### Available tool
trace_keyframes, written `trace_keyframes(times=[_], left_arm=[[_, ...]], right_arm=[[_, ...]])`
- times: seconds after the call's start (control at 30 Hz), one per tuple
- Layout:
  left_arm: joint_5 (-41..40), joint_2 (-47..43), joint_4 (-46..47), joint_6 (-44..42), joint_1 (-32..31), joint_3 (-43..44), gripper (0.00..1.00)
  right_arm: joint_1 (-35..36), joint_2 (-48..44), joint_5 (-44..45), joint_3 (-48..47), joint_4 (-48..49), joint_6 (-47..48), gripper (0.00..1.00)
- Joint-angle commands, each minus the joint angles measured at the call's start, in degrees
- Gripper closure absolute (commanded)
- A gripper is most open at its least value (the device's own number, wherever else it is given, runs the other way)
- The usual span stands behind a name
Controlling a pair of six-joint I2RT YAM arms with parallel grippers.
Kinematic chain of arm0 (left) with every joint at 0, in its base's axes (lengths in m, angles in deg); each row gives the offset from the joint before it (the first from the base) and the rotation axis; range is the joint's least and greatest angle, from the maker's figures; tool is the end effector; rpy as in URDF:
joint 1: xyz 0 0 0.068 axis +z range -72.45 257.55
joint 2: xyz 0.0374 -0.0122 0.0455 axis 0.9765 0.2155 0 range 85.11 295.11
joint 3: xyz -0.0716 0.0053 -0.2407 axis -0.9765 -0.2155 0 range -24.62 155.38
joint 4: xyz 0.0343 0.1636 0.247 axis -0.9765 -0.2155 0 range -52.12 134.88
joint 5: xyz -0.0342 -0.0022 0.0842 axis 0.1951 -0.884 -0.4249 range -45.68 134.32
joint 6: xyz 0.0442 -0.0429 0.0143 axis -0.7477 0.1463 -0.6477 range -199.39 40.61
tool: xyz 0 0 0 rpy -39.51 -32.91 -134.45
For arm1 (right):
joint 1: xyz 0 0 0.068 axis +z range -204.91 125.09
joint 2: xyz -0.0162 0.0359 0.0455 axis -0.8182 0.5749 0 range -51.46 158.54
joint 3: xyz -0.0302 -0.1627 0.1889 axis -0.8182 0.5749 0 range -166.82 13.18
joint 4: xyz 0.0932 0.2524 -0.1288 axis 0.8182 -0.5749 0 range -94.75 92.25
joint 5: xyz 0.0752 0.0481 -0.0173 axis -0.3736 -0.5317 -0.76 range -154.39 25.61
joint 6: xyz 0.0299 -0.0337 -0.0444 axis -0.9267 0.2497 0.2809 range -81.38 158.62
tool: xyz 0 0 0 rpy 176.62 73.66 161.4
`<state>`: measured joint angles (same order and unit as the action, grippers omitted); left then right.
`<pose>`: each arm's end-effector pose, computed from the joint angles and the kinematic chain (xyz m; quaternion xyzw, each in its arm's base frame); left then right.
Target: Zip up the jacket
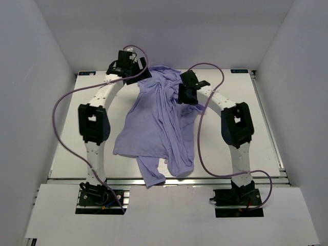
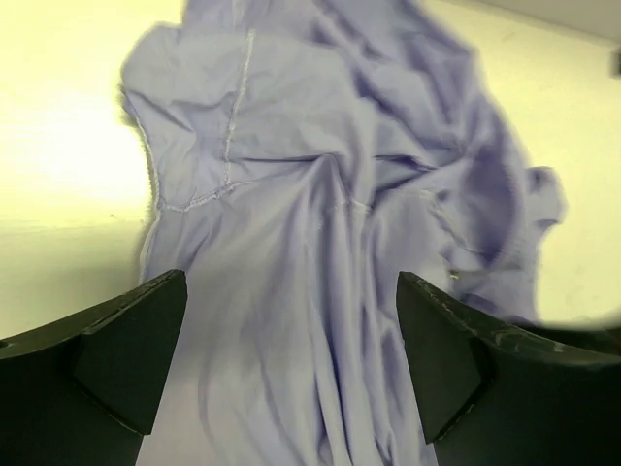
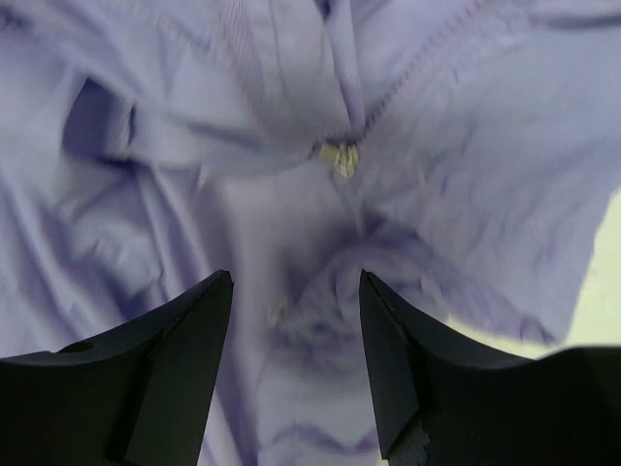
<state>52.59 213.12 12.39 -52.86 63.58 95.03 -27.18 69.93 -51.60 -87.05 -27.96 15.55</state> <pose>0.5328 -0.1398 0.2421 -0.0693 0.9049 -0.2051 0.3665 0.4548 0.2269 0.1783 -0.0012 0.9386 0.0460 0.3420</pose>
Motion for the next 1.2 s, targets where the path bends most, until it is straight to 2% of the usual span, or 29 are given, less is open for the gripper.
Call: trace_keyframes(times=[0.0, 0.1, 0.13, 0.23, 0.33, 0.4, 0.43, 0.5, 0.57, 0.6, 0.63, 0.73, 0.9, 1.03, 1.13, 1.17], left_arm=[[-2.5, -12.0, -4.2, -1.0, 0.2, -10.8, 0.02], [1.6, -17.1, -0.8, 0.3, 0.0, -21.8, 0.02], [2.4, -20.0, 0.3, 1.2, -0.3, -28.4, 0.02], [4.9, -23.8, 2.8, 3.3, -0.7, -38.1, 0.02], [6.6, -26.0, 4.4, 4.8, -1.5, -42.8, 0.02], [7.7, -26.6, 6.0, 5.2, -2.1, -46.4, 0.02], [8.2, -26.8, 6.5, 5.6, -2.5, -47.3, 0.02], [8.3, -26.3, 6.9, 5.7, -3.2, -48.5, 0.02], [7.9, -25.2, 6.7, 6.0, -3.3, -48.7, 0.02], [8.0, -24.7, 6.7, 6.0, -3.3, -49.1, 0.02], [6.7, -24.4, 6.3, 6.2, -3.4, -49.1, 0.02], [3.9, -22.9, 4.5, 6.5, -3.4, -49.1, 0.02], [2.1, -20.9, 3.0, 7.0, -3.3, -48.9, 0.02], [1.6, -20.8, 2.7, 7.2, -3.4, -48.7, 0.02], [0.8, -21.4, 2.3, 7.3, -3.3, -48.5, 0.02], [0.7, -21.6, 1.9, 7.2, -3.3, -48.3, 0.02]], right_arm=[[0.0, 4.4, 4.9, -7.0, -4.6, 0.7, 0.39], [-0.3, 6.6, 7.0, -8.3, -4.8, 0.3, 0.39], [-0.4, 6.9, 7.3, -8.6, -4.9, 0.3, 0.42], [-0.4, 7.6, 9.2, -8.8, -6.8, 0.0, 0.44], [-0.4, 6.3, 10.4, -5.3, -5.8, -0.2, 0.45], [-0.4, 5.4, 10.9, -3.3, -5.5, -0.2, 0.49], [-0.4, 5.1, 11.1, -3.0, -5.6, -0.2, 0.54], [-0.4, 4.0, 11.5, -2.0, -6.2, 0.0, 0.57], [-0.4, 2.2, 11.5, -0.5, -5.4, 0.3, 0.66], [-0.4, 1.6, 11.6, 0.2, -5.0, 0.7, 0.73], [-0.4, 0.3, 11.8, 1.6, -4.5, 0.8, 0.85], [-0.5, -2.8, 11.8, 4.1, -3.7, 1.4, 0.97], [-0.4, -9.5, 9.9, 7.6, -1.8, 5.4, 1.0], [-0.5, -19.1, 8.3, 16.0, -3.0, 7.4, 1.0], [-0.4, -28.1, 7.4, 28.7, -5.8, 5.1, 1.0], [-0.5, -30.5, 6.7, 36.7, -5.8, 3.5, 1.0]])
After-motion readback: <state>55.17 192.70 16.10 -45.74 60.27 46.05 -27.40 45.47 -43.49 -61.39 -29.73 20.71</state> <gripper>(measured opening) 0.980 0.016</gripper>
